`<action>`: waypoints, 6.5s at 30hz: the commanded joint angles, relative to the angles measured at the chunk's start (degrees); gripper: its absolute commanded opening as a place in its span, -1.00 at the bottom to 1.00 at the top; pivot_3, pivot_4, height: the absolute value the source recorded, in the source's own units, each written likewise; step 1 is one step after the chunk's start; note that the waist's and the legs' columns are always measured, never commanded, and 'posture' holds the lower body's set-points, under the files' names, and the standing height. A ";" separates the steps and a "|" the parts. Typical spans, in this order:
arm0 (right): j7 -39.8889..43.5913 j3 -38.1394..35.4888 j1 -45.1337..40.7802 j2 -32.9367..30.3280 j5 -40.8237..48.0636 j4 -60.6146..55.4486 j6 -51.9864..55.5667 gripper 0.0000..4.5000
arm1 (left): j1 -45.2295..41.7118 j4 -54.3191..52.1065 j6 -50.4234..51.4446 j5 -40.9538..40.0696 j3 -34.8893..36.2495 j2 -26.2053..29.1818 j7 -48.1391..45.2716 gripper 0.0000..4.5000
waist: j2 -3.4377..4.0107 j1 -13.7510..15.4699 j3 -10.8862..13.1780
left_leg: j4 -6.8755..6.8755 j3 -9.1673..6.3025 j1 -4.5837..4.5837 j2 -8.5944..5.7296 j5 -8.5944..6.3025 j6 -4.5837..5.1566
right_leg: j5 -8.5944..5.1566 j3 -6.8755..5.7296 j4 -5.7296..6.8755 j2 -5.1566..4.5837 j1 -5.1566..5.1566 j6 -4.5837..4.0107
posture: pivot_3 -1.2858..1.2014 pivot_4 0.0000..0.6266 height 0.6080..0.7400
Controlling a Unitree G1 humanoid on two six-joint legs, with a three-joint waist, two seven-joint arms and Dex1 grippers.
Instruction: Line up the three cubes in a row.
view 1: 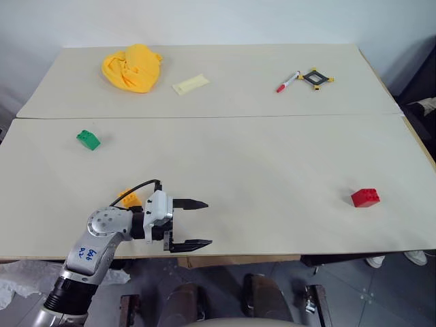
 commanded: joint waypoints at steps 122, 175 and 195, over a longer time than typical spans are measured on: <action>37.21 45.19 -44.45 -1.52 -2.35 1.52 -1.29 0.99 | 40.24 3.16 -5.23 -11.16 48.44 -6.53 15.32 1.00 | -0.49 0.54 0.33 | 0.71 -0.86 -0.92 0.04 -0.14 0.02 | 0.02 -0.87 -0.11 0.12 -0.08 0.02 | 0.03 -0.52 1.00; 15.13 46.99 -42.20 4.11 -0.84 -15.22 3.74 0.99 | -48.42 81.60 -12.17 16.29 20.81 9.64 32.48 1.00 | -0.94 1.19 0.36 | 0.68 -0.67 -1.03 -0.25 -0.04 -0.08 | 0.05 -1.74 0.02 0.56 -0.23 0.07 | 0.03 -0.52 1.00; 12.97 46.82 -40.05 3.37 -0.92 -17.34 3.97 1.00 | -49.27 86.01 -12.96 18.84 21.23 9.22 31.75 -0.07 | -1.11 1.20 0.45 | 0.75 -0.70 -1.05 -0.12 -0.04 -0.08 | 0.05 -1.76 0.10 0.53 -0.25 0.07 | 0.03 -0.52 1.00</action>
